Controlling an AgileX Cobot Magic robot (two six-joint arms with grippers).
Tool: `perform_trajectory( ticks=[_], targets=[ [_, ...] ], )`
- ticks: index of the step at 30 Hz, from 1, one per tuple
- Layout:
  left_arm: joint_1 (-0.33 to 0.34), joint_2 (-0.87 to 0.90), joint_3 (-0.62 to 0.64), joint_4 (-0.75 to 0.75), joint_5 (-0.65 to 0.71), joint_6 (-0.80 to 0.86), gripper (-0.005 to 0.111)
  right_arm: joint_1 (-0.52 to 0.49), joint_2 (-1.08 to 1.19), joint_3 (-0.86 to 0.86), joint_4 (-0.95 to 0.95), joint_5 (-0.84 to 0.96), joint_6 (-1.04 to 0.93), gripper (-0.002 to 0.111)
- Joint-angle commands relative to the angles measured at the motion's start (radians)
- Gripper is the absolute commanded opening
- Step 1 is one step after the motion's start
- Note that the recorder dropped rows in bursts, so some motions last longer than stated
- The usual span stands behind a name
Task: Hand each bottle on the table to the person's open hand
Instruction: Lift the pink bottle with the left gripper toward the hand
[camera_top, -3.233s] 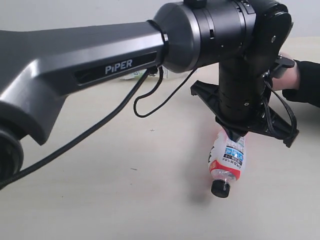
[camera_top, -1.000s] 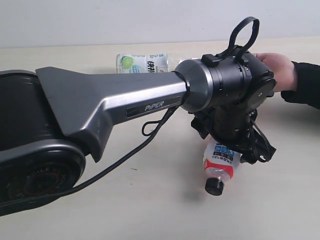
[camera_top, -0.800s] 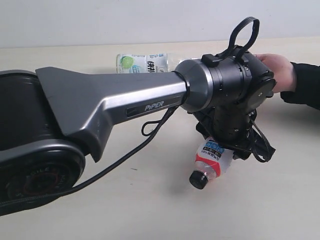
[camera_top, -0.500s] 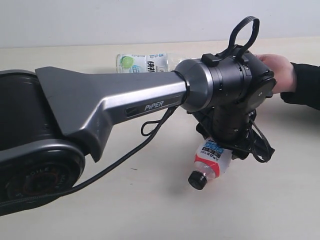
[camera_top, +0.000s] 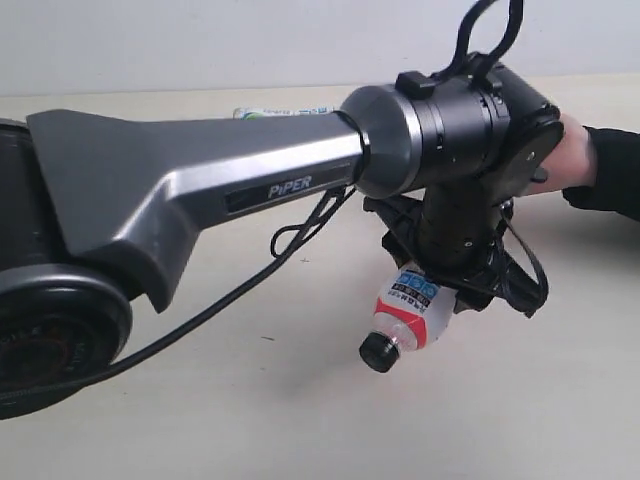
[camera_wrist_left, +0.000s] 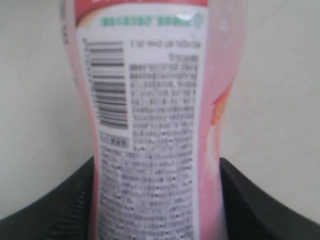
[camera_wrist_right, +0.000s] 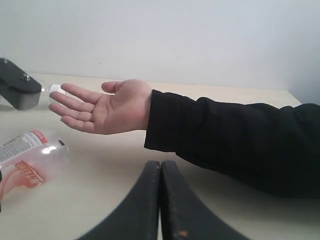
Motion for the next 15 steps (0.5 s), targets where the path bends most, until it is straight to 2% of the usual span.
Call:
perform_trajectory(
  ticks=[1,6,15],
  targets=[
    [-0.007,-0.074,-0.004,-0.003,-0.003,-0.004,0.000,-0.003,-0.005,0.005,-0.002,-0.007,-0.003,0.000],
    [-0.007,-0.125,-0.004,-0.005,-0.079,-0.068,0.000,-0.003,-0.005,0.005,-0.002,-0.007,-0.003,0.000],
    [-0.002,-0.161,-0.004,-0.015,-0.339,-0.228,0.000,-0.003,-0.005,0.005,-0.002,-0.007,-0.003,0.000]
  ],
)
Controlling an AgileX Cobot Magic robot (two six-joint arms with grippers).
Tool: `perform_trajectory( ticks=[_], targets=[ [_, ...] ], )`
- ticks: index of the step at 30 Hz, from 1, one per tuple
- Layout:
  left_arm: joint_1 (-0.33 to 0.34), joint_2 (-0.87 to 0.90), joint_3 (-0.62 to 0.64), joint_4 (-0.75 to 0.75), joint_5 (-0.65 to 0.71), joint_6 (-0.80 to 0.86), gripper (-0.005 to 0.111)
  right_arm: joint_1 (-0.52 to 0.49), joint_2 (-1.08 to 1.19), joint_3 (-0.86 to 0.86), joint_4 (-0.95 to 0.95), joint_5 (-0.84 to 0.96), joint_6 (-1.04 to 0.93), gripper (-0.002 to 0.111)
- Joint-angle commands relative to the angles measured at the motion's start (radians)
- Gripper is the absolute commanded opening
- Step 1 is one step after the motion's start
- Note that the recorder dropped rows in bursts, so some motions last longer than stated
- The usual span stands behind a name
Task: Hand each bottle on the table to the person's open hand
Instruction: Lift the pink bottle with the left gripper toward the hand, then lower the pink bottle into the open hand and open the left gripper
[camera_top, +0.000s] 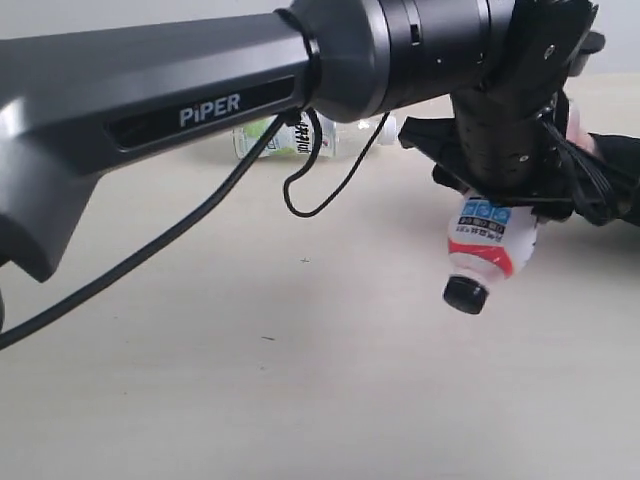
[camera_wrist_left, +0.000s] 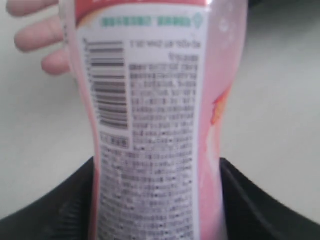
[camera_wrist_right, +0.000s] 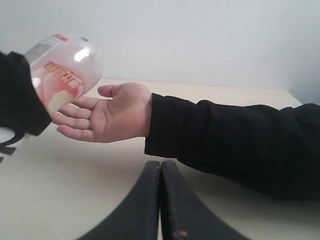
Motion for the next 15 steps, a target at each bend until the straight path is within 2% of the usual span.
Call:
perform_trajectory(
  ticks=[1,8,15],
  targets=[
    [0.003,-0.015,-0.004,-0.005,-0.142,-0.099,0.000,-0.003,-0.005,0.005,-0.002,-0.007,-0.003,0.000],
    [0.042,-0.015,-0.004,-0.124,-0.288,-0.183,0.000,-0.003,-0.005,0.005,-0.002,-0.007,-0.003,0.000],
    [0.143,-0.007,-0.004,-0.406,-0.332,-0.146,0.000,-0.003,-0.005,0.005,-0.002,-0.007,-0.003,0.000]
  ],
)
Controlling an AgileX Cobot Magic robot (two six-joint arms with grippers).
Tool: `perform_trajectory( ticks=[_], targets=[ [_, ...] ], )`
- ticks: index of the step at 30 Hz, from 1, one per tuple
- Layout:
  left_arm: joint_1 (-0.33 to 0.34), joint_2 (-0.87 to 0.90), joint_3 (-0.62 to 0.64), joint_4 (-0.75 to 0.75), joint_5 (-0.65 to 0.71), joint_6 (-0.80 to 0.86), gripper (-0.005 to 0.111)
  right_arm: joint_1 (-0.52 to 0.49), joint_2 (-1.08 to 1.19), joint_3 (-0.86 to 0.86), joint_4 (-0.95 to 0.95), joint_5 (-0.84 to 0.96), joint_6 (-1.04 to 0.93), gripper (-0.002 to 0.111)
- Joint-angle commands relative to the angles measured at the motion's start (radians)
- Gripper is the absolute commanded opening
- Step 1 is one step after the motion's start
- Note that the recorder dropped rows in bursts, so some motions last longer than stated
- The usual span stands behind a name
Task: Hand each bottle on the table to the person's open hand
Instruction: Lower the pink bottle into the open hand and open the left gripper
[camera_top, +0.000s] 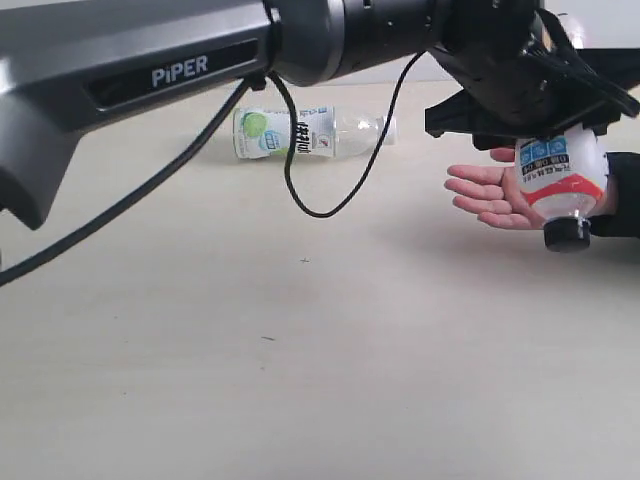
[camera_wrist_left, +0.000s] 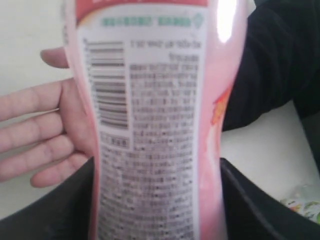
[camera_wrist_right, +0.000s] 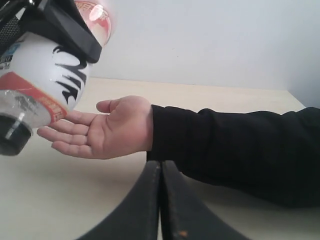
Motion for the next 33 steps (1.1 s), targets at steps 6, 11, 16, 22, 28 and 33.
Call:
perform_trajectory(
  ticks=[6,11,16,22,28,33],
  targets=[
    [0.094,0.078,-0.004,-0.342,-0.060,0.140,0.000,-0.003,-0.005,0.005,-0.002,-0.007,-0.003,0.000],
    [0.094,0.156,-0.004,-0.417,-0.116,0.141,0.000,-0.003,-0.005,0.005,-0.002,-0.007,-0.003,0.000],
    [0.094,0.179,-0.004,-0.432,-0.128,0.145,0.000,-0.003,-0.005,0.005,-0.002,-0.007,-0.003,0.000],
    [0.094,0.179,-0.004,-0.434,-0.131,0.145,0.000,-0.003,-0.005,0.005,-0.002,-0.007,-0.003,0.000],
    [0.094,0.179,-0.004,-0.434,-0.131,0.145,0.016,-0.003,-0.005,0.005,-0.002,-0.007,-0.003,0.000],
    [0.094,0.179,-0.004,-0.432,-0.131,0.145,0.044,-0.003,-0.005,0.005,-0.002,-0.007,-0.003,0.000]
  ],
)
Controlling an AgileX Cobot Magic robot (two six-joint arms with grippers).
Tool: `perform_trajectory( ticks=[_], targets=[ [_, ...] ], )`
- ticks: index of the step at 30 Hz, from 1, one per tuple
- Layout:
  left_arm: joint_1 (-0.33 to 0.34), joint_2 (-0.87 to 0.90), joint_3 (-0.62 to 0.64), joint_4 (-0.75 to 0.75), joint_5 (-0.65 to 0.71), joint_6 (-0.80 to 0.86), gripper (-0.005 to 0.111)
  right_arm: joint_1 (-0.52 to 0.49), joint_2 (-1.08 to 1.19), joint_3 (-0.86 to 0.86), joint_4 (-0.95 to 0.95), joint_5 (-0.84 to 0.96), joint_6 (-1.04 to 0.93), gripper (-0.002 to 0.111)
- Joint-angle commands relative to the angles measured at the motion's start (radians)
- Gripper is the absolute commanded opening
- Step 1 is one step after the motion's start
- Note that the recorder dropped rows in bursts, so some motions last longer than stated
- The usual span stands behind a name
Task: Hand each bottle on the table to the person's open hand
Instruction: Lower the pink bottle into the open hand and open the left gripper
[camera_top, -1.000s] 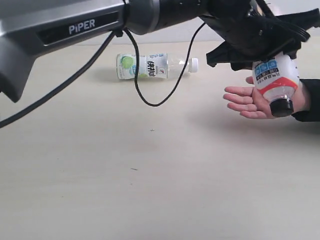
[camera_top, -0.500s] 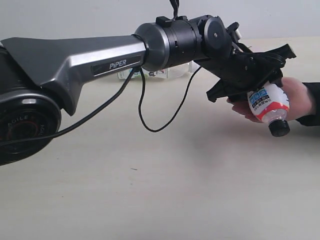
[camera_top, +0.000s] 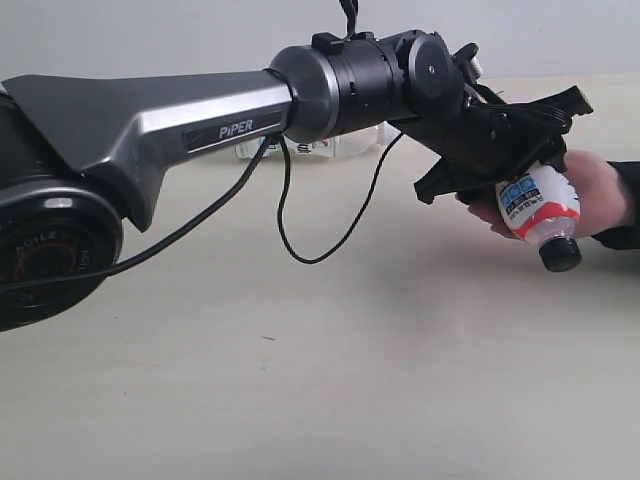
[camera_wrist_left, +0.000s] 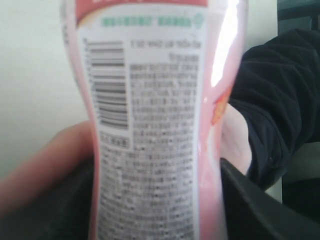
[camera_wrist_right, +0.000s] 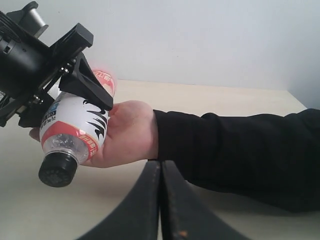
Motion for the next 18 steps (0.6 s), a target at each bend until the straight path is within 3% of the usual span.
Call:
perform_trajectory(
  ticks=[1,4,10,18],
  targets=[
    [0.001,-0.005,-0.004,-0.003,-0.013,0.015,0.050,-0.003,-0.005,0.005,-0.002,-0.007,-0.004,0.000],
    [0.001,-0.005,-0.004,-0.003,-0.017,0.042,0.065,-0.003,-0.005,0.005,-0.002,-0.007,-0.002,0.000],
    [0.001,-0.005,-0.004,-0.003,-0.024,0.060,0.083,-0.003,-0.005,0.005,-0.002,-0.007,-0.002,0.000],
    [0.001,-0.005,-0.004,-0.003,-0.015,0.085,0.084,-0.003,-0.005,0.005,-0.002,-0.007,-0.002,0.000]
  ],
)
